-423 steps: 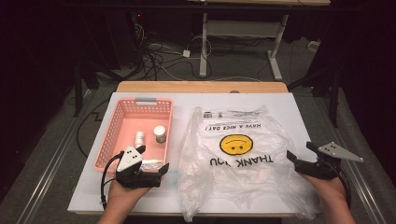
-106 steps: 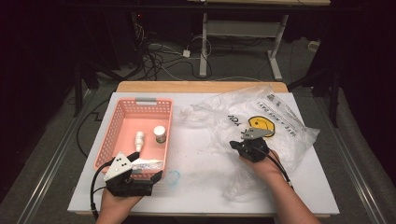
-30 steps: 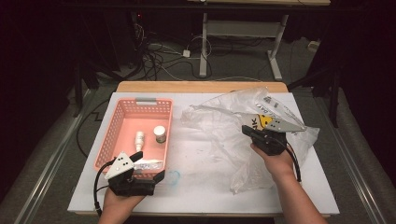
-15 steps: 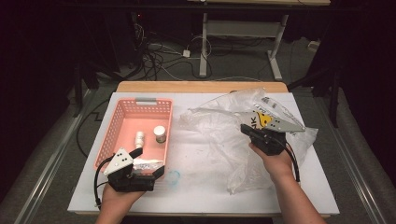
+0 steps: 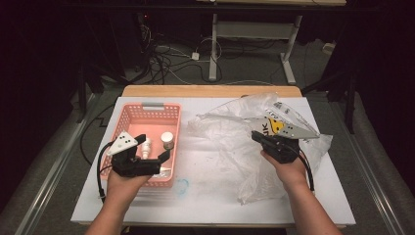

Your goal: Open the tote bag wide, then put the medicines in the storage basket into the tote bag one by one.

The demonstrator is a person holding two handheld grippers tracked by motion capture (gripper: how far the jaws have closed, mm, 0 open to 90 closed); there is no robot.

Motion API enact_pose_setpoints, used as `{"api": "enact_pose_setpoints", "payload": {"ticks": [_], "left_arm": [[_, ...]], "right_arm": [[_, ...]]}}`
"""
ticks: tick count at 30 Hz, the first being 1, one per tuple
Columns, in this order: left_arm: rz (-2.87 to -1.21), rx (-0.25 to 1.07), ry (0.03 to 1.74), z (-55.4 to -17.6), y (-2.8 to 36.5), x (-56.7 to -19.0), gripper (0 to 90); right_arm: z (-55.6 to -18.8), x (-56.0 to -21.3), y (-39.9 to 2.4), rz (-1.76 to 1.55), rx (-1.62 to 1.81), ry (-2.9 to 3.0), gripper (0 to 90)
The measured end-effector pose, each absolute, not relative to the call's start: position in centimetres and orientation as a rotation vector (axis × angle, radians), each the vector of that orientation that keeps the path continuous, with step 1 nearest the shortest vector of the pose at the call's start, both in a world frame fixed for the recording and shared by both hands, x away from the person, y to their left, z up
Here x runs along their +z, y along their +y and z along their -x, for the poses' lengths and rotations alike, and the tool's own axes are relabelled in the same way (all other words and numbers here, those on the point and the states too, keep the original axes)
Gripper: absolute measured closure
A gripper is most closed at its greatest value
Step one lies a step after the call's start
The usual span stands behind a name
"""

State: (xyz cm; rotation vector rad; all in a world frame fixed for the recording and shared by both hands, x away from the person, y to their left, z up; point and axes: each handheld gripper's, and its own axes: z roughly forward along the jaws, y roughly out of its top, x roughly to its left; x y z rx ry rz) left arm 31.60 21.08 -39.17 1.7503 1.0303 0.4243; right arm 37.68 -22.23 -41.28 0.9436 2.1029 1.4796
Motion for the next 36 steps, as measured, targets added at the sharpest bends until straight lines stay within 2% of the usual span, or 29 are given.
{"api": "enact_pose_setpoints", "payload": {"ticks": [8, 15, 17, 20, 27, 28, 29, 36], "left_arm": [[-1.779, 0.422, 1.137, -34.6, 23.4, -39.3, 0.5], [-1.846, 0.373, 1.236, -35.1, 24.8, -39.9, 1.4], [-1.869, 0.347, 1.258, -35.1, 25.2, -40.0, 4.1], [-1.906, 0.32, 1.272, -34.9, 25.5, -40.1, 13.8], [-2.001, 0.229, 1.319, -34.9, 25.7, -40.6, 22.1], [-2.018, 0.212, 1.324, -35.0, 25.7, -40.7, 27.9], [-2.039, 0.199, 1.331, -35.0, 25.7, -40.8, 27.9], [-2.158, 0.111, 1.361, -35.0, 25.3, -41.5, 53.6]], "right_arm": [[-37.8, -41.4, -22.1, -0.93, 1.476, 2.114, 90.0], [-37.7, -41.4, -22.0, -0.917, 1.473, 2.117, 90.0], [-37.7, -41.4, -22.0, -0.92, 1.473, 2.117, 90.0], [-37.7, -41.4, -21.9, -0.917, 1.473, 2.121, 90.0], [-37.7, -41.5, -22.0, -0.924, 1.475, 2.124, 90.0], [-37.7, -41.5, -21.9, -0.936, 1.475, 2.119, 90.0], [-37.7, -41.5, -21.9, -0.936, 1.475, 2.119, 90.0], [-37.7, -41.5, -22.1, -0.932, 1.463, 2.124, 90.0]]}}
